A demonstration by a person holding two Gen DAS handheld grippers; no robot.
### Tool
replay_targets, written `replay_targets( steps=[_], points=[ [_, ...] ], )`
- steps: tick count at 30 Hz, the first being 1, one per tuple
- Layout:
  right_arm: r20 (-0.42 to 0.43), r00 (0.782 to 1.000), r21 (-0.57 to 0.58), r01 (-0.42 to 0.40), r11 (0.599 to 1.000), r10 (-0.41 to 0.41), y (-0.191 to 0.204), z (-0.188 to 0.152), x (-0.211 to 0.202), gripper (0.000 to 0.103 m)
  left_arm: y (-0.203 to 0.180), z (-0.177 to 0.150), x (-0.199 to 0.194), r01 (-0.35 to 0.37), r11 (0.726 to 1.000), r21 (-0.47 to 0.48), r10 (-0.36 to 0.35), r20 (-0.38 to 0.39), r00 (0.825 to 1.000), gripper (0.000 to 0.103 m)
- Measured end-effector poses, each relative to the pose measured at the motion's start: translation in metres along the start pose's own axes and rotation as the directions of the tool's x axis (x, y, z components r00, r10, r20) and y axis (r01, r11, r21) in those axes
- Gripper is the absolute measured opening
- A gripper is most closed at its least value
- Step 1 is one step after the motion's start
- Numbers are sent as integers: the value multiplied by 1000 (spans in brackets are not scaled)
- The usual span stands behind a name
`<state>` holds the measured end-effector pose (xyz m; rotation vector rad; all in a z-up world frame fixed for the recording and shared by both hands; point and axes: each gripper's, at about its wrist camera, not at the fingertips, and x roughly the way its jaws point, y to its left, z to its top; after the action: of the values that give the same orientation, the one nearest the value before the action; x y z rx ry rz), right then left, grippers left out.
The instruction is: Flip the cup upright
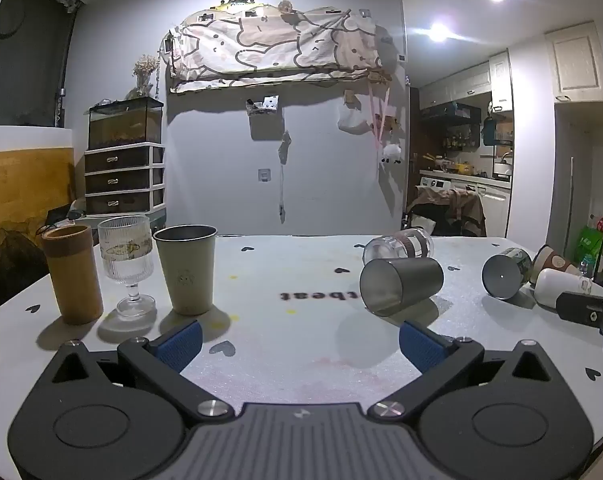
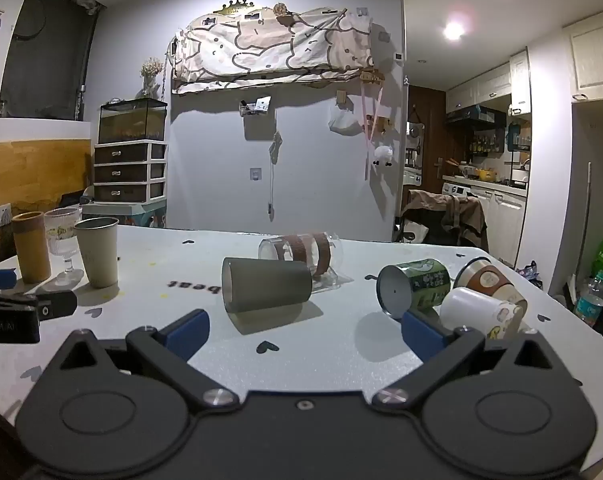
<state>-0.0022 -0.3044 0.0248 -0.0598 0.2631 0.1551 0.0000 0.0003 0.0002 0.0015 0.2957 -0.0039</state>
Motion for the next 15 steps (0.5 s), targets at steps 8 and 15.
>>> replay_targets(
  steps=[8,15],
  points=[
    [5,1000,0,2,1000,-2,0,0,0,103,0,0,0,-1,1000,3,1,-2,1000,103],
    [2,1000,2,2,1000,-2,0,0,0,103,0,0,0,-3,1000,4,3,-2,1000,103]
  ],
)
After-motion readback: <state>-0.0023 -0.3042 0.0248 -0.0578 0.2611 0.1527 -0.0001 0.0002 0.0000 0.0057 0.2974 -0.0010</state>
